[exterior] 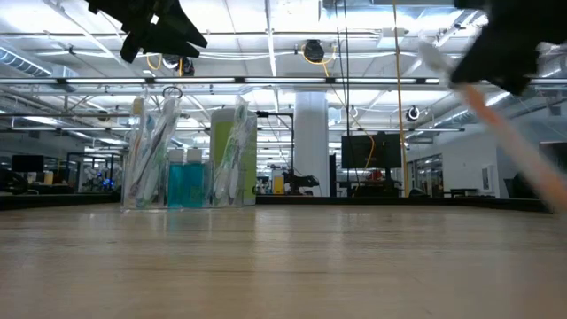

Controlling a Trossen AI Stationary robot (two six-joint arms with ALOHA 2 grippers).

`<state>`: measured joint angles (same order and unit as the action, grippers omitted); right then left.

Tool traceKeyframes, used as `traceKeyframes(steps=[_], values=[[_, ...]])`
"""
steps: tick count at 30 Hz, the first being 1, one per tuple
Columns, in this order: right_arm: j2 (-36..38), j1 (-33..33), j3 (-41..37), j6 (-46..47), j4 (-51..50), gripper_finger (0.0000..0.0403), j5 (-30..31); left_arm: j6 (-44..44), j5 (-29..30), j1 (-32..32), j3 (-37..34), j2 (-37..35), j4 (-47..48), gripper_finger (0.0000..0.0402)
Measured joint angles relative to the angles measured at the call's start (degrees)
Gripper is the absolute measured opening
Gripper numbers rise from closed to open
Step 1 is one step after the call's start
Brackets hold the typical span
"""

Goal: Pick & Place toothbrushing station
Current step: Put the orange toothbrush into the transparent organizer

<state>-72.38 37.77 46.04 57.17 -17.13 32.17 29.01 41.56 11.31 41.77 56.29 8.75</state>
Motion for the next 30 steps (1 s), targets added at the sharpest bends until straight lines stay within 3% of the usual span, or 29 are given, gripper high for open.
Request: traceKeyframes(steps=[10,17,21,25,30], values=[[0.0,-11.4,0.0,-33.4,19.2,0.0012,1.0,0.0,-2.1,0.0,0.0,0.0,0.1,0.0131],[-0.3,-18.8,0.0,-49.4,31.5,0.0012,0.8,-0.2,-2.7,0.0,0.0,0.0,0.1,0.0131],[-2.8,-22.7,-1.8,-56.3,46.9,0.0012,0.6,-0.2,-2.7,0.0,0.0,0.0,0.2,0.0131],[-7.6,-26.6,-3.6,-62.2,62.4,0.0012,-4.5,-0.2,-3.0,0.2,0.0,0.0,0.6,0.0131],[-16.0,-31.8,-3.9,-62.9,78.7,0.0013,-13.3,-0.3,-3.1,0.4,0.0,0.0,0.6,0.0131]])
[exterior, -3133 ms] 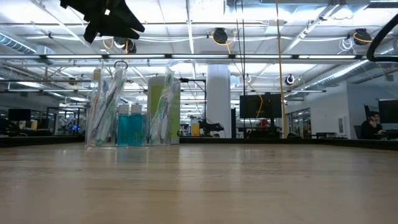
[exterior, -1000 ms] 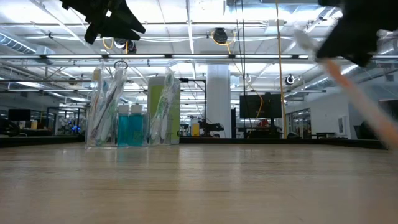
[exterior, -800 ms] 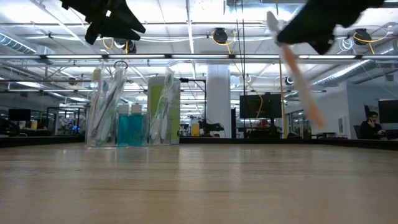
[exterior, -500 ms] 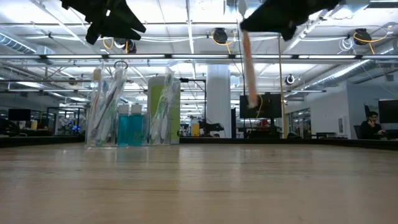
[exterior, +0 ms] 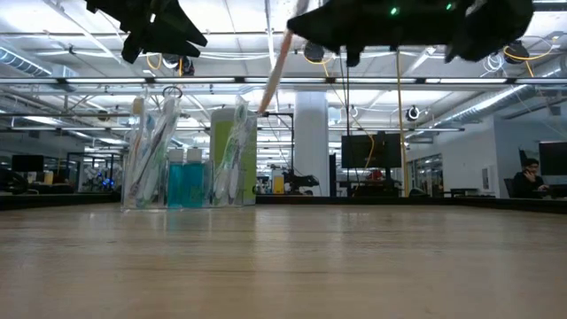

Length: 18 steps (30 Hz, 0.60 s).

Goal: Pick & Place toothbrushing station
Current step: Put the orange toothbrush into the transparent organizer

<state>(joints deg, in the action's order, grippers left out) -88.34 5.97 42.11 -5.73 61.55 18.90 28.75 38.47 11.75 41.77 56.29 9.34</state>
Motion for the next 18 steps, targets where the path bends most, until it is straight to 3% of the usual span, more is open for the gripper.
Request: traceKeyframes(steps=[3,7,13,18], values=[[-4.9,-2.3,0.0,0.1,6.8,0.0013,-1.2,0.0,0.0,0.0,0.0,0.0,0.1,0.0131],[-8.2,-3.8,0.0,2.5,7.4,0.0013,-1.6,-1.4,-1.6,0.0,0.0,0.0,0.1,0.0131],[-7.9,-4.1,0.0,3.5,5.4,0.0013,-3.1,-9.7,-11.2,-0.1,0.0,2.6,0.4,0.0131],[-6.7,-4.1,0.0,3.5,5.6,0.0013,-5.7,-15.5,-11.1,-0.2,0.0,7.9,-3.0,0.0131]])
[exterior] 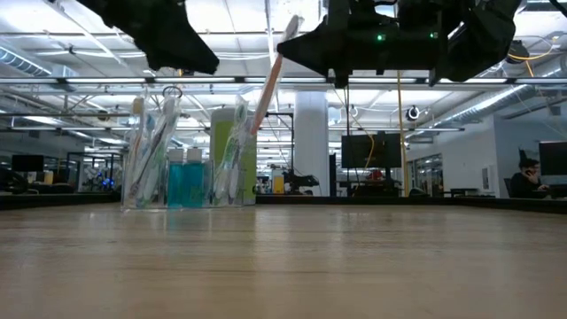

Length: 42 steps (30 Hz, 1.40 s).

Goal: Pick & Place toothbrushing station
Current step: Put the orange toothbrush into the transparent organizer

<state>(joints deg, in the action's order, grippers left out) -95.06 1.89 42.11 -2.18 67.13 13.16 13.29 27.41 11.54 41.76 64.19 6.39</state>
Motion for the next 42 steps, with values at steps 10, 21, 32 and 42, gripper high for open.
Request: traceKeyframes(steps=[10,21,32,42], values=[[0.1,0.0,0.0,2.7,-1.4,0.0013,0.0,-8.8,-2.0,-1.4,0.0,9.9,-19.5,0.0131],[0.1,0.0,0.0,9.3,-1.3,0.0013,-4.5,-5.2,-15.8,-6.3,0.0,11.3,-25.8,0.0131],[0.1,0.0,0.0,14.2,1.9,0.0013,-5.9,-5.4,-20.2,-9.0,0.0,11.2,-27.7,0.0131],[0.1,-0.2,3.8,13.1,-2.0,0.0013,-7.5,-5.2,-20.4,-9.6,0.0,11.2,-29.6,0.0131]])
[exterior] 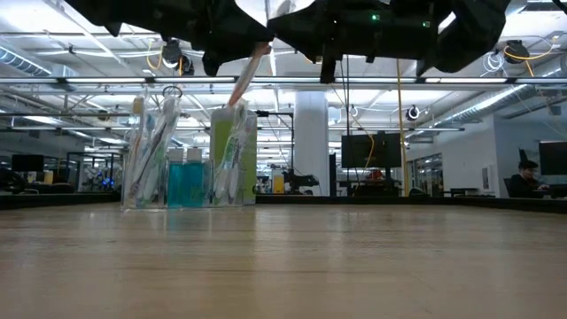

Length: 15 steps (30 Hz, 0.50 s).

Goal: Pick & Place toothbrushing station
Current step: Put the orange toothbrush into the transparent organizer

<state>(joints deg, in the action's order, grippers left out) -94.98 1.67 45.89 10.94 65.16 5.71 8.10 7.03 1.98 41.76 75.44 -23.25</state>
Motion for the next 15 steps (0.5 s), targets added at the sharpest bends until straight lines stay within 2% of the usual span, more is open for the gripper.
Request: traceKeyframes(steps=[9,12,15], values=[[0.0,-0.2,0.4,-0.1,-1.7,0.0013,0.1,-0.1,0.0,-0.1,0.0,0.0,-0.6,0.0126],[0.0,-0.2,0.4,-0.1,-1.6,0.0013,0.1,0.1,0.0,-0.1,0.0,0.0,-0.6,0.0094],[0.0,-0.2,0.4,0.0,-1.6,0.0013,0.1,0.7,-0.1,-0.1,0.0,0.0,-0.6,0.0045]])
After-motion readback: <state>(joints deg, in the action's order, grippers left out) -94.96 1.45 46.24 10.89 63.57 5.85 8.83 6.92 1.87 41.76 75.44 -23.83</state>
